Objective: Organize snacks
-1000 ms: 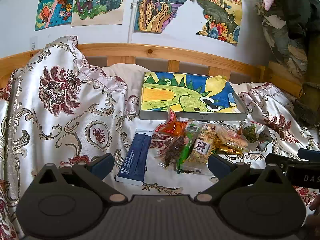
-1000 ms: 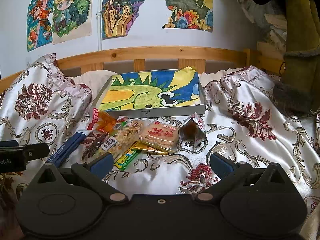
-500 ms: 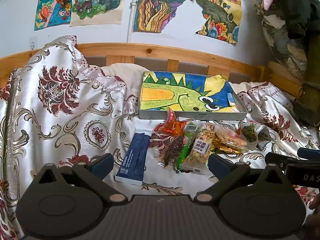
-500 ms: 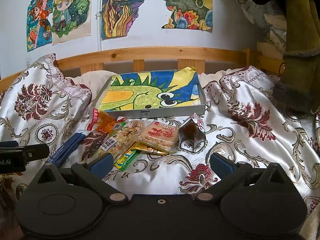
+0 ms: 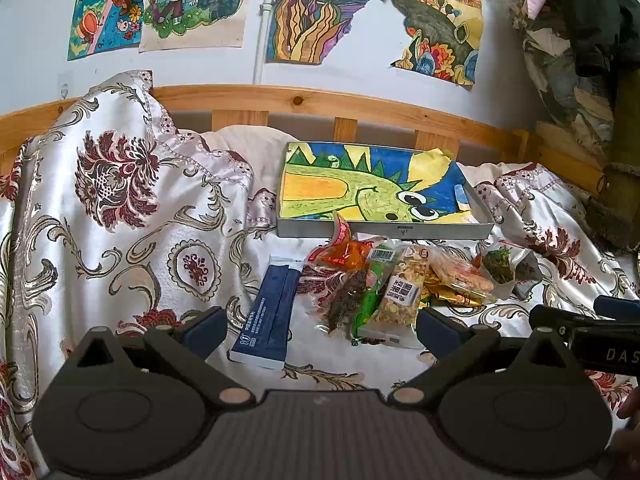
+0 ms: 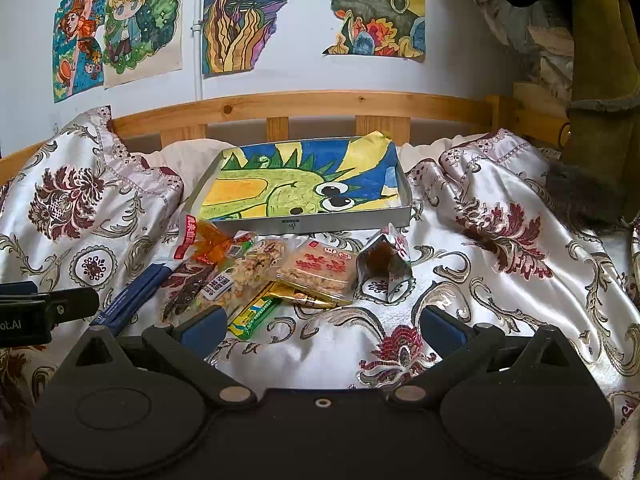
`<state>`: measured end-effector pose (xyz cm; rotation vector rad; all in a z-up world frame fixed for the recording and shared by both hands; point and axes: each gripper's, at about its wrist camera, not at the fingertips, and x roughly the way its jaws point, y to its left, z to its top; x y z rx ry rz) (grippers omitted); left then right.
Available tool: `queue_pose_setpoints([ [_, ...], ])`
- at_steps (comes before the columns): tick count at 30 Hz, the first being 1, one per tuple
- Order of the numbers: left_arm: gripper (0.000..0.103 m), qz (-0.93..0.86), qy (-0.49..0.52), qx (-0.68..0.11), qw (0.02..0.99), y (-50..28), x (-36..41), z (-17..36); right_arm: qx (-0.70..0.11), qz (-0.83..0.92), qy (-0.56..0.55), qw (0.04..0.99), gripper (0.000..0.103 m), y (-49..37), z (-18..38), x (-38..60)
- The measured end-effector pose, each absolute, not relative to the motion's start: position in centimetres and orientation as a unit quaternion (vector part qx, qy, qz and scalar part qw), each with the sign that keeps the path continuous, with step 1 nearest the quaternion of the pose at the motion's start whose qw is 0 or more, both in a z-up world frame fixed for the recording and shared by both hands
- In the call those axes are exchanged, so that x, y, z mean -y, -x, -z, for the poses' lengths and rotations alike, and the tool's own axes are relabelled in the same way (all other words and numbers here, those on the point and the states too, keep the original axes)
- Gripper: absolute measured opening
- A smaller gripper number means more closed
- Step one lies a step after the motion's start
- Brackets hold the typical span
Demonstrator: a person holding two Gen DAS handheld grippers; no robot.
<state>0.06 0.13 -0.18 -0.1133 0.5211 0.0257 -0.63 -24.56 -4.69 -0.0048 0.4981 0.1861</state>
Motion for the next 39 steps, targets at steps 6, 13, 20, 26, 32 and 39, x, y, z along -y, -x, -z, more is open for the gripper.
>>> queue_pose_setpoints([
  [6,0.102,-0.013,0.056,-0.258,0.964,-0.1,-0.1,0.2,-0.247,-0.092,0.002,0.965,0.102,0.6,4.7,24.5],
  [13,0.102,-0.011,0.056,-0.260,0.964,0.1,-0.2,0.3,-0.254,-0.091,0.001,0.963,0.102,0.5,4.9,24.5],
  [20,0.102,-0.003,0.056,-0.273,0.960,-0.1,0.3,1.1,-0.259,-0.092,0.000,0.962,0.102,0.4,5.0,24.5],
  [26,0.102,0.005,0.056,-0.277,0.959,-0.2,0.3,0.9,-0.259,-0.092,0.003,0.962,0.102,0.4,4.9,24.4],
  [32,0.102,0.015,0.054,-0.278,0.959,-0.1,0.3,1.0,-0.249,-0.103,0.005,0.963,0.102,0.8,4.4,24.5],
  [39,0.102,0.017,0.049,-0.280,0.959,0.0,0.4,0.9,-0.250,-0.105,-0.008,0.962,0.102,1.1,3.9,24.9],
])
